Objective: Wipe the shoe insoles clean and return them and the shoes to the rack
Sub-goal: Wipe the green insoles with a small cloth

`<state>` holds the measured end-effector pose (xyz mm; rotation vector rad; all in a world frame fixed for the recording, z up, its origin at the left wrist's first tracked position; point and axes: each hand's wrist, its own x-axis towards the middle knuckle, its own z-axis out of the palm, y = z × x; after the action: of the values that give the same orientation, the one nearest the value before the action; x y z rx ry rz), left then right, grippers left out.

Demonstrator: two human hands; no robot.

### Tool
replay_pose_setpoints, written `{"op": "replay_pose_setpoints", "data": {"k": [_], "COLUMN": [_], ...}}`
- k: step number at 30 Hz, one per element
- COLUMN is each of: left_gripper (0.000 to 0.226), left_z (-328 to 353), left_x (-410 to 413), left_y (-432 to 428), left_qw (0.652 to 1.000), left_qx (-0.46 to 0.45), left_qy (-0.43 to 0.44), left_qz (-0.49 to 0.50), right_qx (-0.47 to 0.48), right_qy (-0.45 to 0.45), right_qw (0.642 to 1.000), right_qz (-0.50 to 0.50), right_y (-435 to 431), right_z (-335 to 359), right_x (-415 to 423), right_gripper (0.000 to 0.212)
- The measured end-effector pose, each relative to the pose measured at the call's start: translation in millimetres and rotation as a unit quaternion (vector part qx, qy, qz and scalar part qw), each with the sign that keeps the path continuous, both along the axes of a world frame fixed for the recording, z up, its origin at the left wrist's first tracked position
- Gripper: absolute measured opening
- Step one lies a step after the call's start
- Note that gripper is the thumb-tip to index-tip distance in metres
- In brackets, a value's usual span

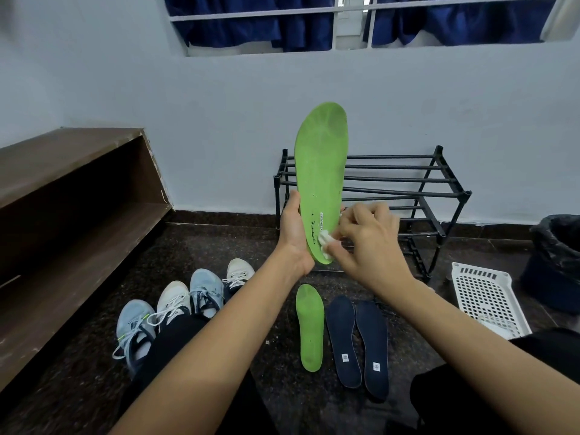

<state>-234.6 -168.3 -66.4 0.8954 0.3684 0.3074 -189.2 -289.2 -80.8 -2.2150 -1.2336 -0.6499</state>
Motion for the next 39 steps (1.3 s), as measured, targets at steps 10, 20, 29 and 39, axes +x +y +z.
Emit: {"op": "replay_pose_setpoints", "data": {"k": [10, 20, 29, 39], "left_gripper": [0.075, 0.075, 0.073, 0.076], "left_z": [-1, 4, -3, 0], "left_x": [0, -5, -5, -7], "left_y": [4, 5, 1, 3], "left_qw": [1.000, 1.000, 1.000, 1.000], "left_qx": [0.010, -0.012, -0.002, 0.002], "left_qy": [-0.015, -0.024, -0.013, -0.014], "left_qz": [0.018, 0.013, 0.009, 0.007], "right_qx": [-0.016, 0.032, 0.006, 0.024], "right_qy": [-0.021, 0.114, 0.000, -0.067], "right_qw": [1.000, 0.993, 1.000, 0.994], "right_qz": [0.003, 0.018, -0.007, 0.078], "right_y": [3, 8, 6, 5], "right_z": [-6, -3, -3, 3], "right_x": [-3, -8, -2, -2], "right_gripper": [0.021, 0.020, 0.025, 0.015]}}
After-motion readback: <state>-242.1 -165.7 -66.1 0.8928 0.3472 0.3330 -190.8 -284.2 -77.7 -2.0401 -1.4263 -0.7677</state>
